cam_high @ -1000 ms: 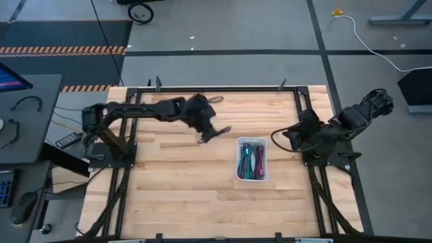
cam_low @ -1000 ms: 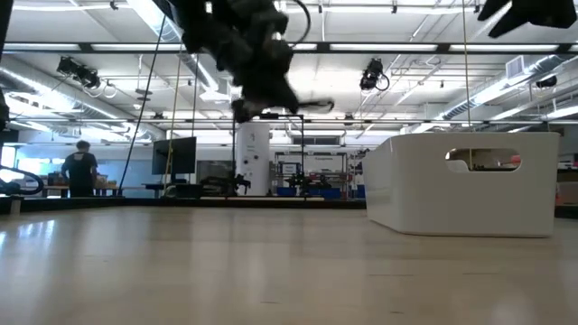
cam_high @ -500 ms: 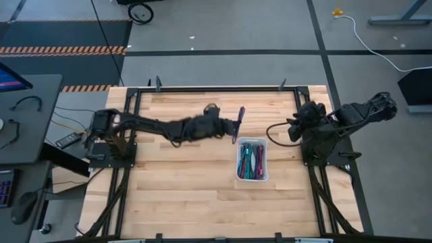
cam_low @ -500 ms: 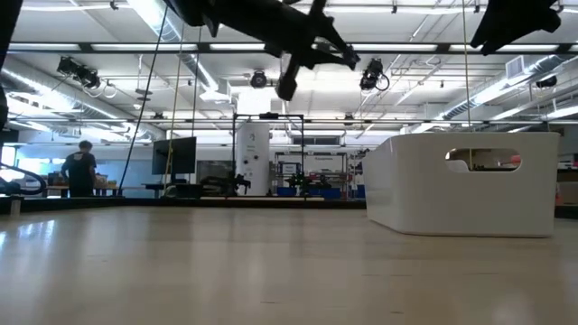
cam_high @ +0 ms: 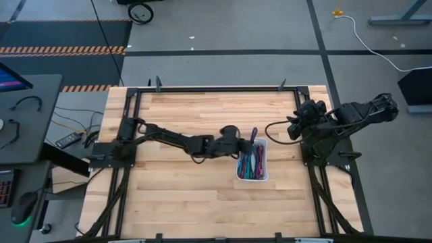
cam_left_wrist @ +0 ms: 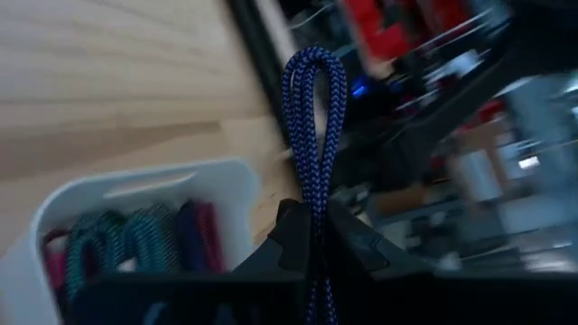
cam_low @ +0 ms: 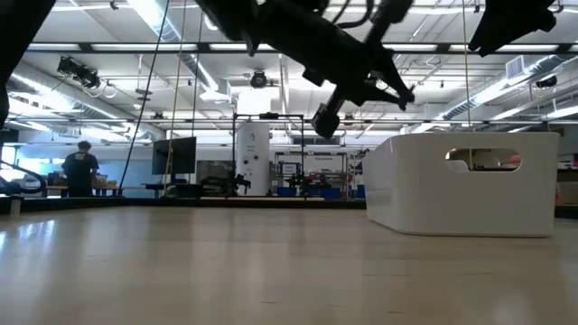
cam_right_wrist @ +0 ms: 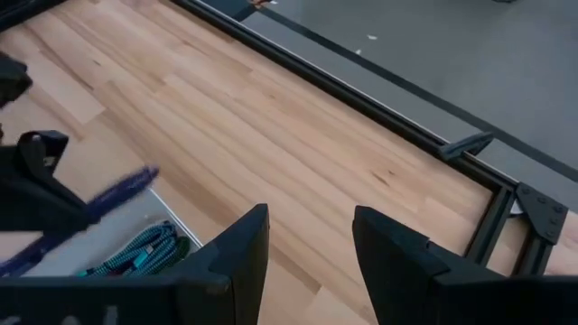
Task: Pick and place USB-C Cables
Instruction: Put the violet charger cable into the white bin, then return to Home Position
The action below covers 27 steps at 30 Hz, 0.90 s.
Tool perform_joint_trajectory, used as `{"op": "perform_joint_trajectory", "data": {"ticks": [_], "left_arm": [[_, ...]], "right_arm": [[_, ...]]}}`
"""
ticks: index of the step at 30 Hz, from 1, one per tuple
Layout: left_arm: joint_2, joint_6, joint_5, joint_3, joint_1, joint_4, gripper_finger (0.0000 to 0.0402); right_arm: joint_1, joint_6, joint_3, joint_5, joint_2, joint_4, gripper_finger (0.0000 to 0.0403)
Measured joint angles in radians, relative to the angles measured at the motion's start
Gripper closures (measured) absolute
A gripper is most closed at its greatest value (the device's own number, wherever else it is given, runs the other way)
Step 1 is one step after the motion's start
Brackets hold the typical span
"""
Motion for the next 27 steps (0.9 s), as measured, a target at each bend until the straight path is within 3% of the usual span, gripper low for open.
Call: {"op": "perform_joint_trajectory", "data": {"ticks": [7, 16, 27], "left_arm": [[0.044, -0.111, 0.001, 0.187, -0.008, -0.407, 0.0371], [0.094, -0.284, 0.087, 0.199, -0.014, -0.473, 0.0361], [0.115, -0.274, 0.165, 0.200, 0.018, -0.458, 0.0275]], "right_arm": [[0.000, -0.017, 0.000, 0.003, 0.000, 0.000, 0.0236], [0.000, -0.018, 0.000, 0.029, 0.000, 0.000, 0.0236], [0.000, 0.017, 0.000, -0.001, 0.000, 0.001, 0.0235]]}}
